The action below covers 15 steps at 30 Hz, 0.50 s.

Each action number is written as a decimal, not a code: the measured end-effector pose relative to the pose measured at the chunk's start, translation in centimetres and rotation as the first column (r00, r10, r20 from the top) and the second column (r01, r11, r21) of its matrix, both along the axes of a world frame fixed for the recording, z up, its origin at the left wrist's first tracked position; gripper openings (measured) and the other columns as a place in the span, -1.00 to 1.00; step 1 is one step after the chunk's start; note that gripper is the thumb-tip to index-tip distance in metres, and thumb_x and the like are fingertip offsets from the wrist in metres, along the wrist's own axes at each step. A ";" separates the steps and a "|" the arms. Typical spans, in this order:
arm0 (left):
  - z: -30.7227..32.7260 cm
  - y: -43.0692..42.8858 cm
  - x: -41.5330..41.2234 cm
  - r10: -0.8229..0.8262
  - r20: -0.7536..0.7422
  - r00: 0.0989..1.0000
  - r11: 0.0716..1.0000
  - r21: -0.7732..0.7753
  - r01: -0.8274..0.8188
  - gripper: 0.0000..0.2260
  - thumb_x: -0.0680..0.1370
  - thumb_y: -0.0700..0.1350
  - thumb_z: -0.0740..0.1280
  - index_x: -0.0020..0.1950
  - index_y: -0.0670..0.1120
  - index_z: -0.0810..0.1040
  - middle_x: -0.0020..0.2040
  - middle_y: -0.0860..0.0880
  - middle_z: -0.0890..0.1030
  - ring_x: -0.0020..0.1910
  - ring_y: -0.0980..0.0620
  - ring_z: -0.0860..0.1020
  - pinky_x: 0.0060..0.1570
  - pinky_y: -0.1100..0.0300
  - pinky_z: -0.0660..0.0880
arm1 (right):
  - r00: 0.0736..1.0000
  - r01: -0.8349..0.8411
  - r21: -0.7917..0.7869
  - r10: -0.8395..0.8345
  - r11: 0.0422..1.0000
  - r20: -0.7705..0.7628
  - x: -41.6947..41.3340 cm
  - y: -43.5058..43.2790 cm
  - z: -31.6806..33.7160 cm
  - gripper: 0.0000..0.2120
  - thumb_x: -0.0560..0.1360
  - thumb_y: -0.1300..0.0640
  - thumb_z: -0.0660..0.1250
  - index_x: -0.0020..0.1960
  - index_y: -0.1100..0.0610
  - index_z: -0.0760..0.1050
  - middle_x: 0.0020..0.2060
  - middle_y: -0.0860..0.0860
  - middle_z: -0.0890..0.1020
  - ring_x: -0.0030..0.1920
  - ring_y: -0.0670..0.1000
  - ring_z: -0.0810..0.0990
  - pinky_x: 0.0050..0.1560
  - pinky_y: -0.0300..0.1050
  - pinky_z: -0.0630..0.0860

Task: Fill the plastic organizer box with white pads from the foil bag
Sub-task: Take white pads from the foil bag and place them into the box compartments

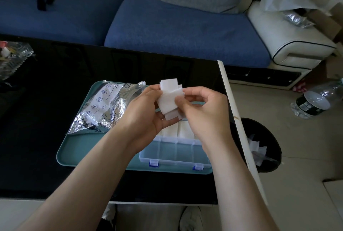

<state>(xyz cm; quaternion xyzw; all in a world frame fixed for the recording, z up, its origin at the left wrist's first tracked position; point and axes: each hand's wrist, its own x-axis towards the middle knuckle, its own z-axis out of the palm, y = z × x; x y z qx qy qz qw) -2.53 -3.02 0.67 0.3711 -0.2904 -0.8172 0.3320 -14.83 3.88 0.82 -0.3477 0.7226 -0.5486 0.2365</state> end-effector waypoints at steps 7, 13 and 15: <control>0.8 0.2 0.1 -0.084 -0.045 0.995 0.996 -0.035 0.082 -0.68 0.73 -0.11 0.26 0.40 -0.28 0.46 0.19 -0.30 0.70 0.14 -0.30 0.71 0.13 -0.13 0.67 | 0.977 -0.062 0.007 0.062 0.998 -0.202 0.3 0.0 0.0 -0.76 0.49 0.16 0.59 0.12 -0.03 0.69 -0.02 -0.15 0.69 -0.13 -0.18 0.68 -0.19 -0.36 0.60; 0.4 -0.4 0.5 -0.072 0.009 0.997 0.997 -0.009 0.072 -0.69 0.71 -0.17 0.25 0.36 -0.35 0.50 0.16 -0.33 0.70 0.14 -0.24 0.72 0.08 -0.12 0.69 | 0.945 -0.123 -0.016 0.113 0.992 -0.307 0.2 0.0 -0.1 -0.84 0.44 0.18 0.61 -0.04 0.00 0.69 -0.10 -0.16 0.70 -0.11 -0.16 0.66 -0.17 -0.40 0.53; 0.3 -0.6 0.6 -0.030 0.020 0.999 0.999 0.032 0.030 -0.72 0.68 -0.24 0.27 0.33 -0.37 0.52 0.16 -0.34 0.69 0.11 -0.25 0.73 -0.01 -0.10 0.70 | 0.936 -0.165 -0.020 0.150 0.986 -0.318 0.1 0.2 0.0 -0.84 0.44 0.20 0.60 -0.06 0.00 0.69 -0.12 -0.17 0.71 -0.07 -0.16 0.68 -0.11 -0.37 0.56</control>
